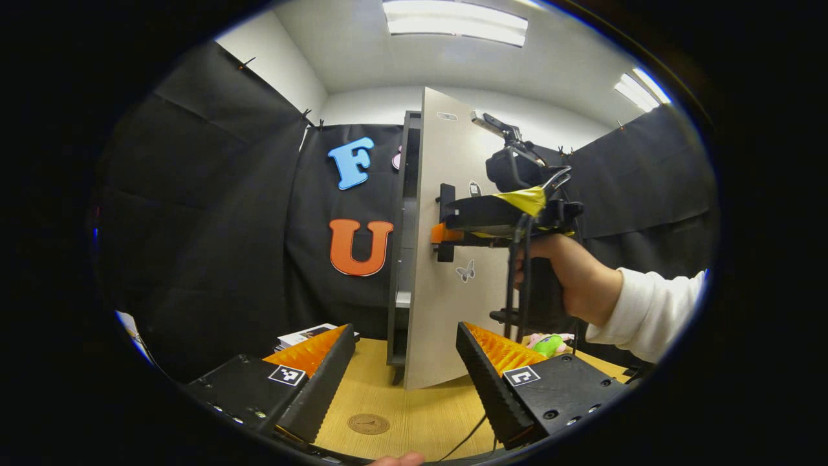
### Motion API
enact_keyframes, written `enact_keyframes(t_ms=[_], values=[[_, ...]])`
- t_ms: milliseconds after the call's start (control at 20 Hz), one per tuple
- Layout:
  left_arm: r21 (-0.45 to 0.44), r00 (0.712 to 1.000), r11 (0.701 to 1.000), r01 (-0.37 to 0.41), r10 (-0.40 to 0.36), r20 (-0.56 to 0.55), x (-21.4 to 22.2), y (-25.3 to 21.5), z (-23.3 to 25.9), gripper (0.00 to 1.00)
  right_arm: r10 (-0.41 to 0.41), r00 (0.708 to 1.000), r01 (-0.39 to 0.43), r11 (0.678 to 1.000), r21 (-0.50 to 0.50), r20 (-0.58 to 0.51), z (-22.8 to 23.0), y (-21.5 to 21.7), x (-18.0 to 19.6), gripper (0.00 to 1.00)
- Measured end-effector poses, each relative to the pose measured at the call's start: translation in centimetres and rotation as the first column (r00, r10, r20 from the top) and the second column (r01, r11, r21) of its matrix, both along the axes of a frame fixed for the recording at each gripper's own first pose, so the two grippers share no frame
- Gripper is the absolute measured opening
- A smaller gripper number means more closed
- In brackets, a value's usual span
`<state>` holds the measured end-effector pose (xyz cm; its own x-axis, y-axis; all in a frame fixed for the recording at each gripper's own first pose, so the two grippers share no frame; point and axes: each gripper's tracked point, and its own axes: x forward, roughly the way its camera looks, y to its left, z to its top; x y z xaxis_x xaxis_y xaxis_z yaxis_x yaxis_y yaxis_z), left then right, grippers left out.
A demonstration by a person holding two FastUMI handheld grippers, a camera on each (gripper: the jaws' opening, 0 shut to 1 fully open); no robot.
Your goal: Open the cabinet door with the right hand, grasp the bottle in the cabinet with the left hand and place it on the coaster, then close the cabinet door with the right hand.
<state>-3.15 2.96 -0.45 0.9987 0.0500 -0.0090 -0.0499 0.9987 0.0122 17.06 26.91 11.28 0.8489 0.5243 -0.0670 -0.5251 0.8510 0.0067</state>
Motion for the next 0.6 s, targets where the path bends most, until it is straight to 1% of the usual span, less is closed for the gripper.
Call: enact_keyframes(t_ms=[250, 600], values=[[0.001, 1.0, 1.0, 0.014, -0.014, 0.003, 0.2, -0.5, -0.2, 0.95, 0.017, 1.0, -0.017, 1.0, 0.006, -0.001, 0.1, -3.7, -3.5, 0.22], [0.001, 0.999, 0.999, 0.046, -0.046, -0.003, 1.0, -2.2, -0.3, 0.95, 0.006, 1.0, -0.006, 1.0, 0.007, -0.004, 0.4, -9.0, -7.1, 0.21]])
